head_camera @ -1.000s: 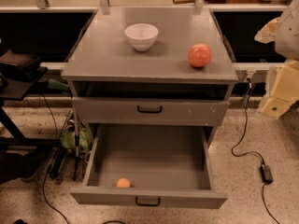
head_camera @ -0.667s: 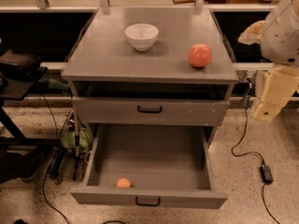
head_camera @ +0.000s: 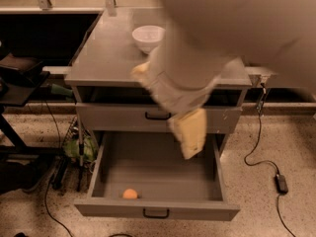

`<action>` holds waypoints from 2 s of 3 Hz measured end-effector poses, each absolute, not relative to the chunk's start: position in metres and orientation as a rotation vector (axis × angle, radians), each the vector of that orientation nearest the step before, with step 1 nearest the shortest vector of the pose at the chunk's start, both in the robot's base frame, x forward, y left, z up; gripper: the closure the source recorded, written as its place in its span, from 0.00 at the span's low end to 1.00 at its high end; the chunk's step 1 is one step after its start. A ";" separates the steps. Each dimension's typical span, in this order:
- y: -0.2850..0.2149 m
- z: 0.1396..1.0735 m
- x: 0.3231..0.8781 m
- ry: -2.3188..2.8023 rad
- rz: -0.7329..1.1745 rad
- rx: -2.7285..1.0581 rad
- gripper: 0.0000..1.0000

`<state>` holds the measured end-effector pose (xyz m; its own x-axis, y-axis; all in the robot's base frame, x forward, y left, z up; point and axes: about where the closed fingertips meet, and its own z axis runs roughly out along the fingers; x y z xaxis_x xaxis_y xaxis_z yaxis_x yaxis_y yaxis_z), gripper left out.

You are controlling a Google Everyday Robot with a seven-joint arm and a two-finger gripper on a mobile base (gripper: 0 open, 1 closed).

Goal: Pick orange from middle drawer and place on counter

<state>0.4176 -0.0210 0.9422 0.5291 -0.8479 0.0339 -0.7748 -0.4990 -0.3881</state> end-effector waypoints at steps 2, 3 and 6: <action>0.010 0.933 0.401 1.228 -0.335 -2.528 0.00; 0.012 0.934 0.401 1.211 -0.309 -2.506 0.00; 0.173 0.778 0.497 0.603 -0.052 -2.662 0.00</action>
Offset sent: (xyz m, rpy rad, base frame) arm -0.0145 0.0304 -0.0181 -0.0446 0.0072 0.0958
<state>0.4971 0.1734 0.7782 0.9058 -0.4203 -0.0528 -0.4052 -0.8232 -0.3978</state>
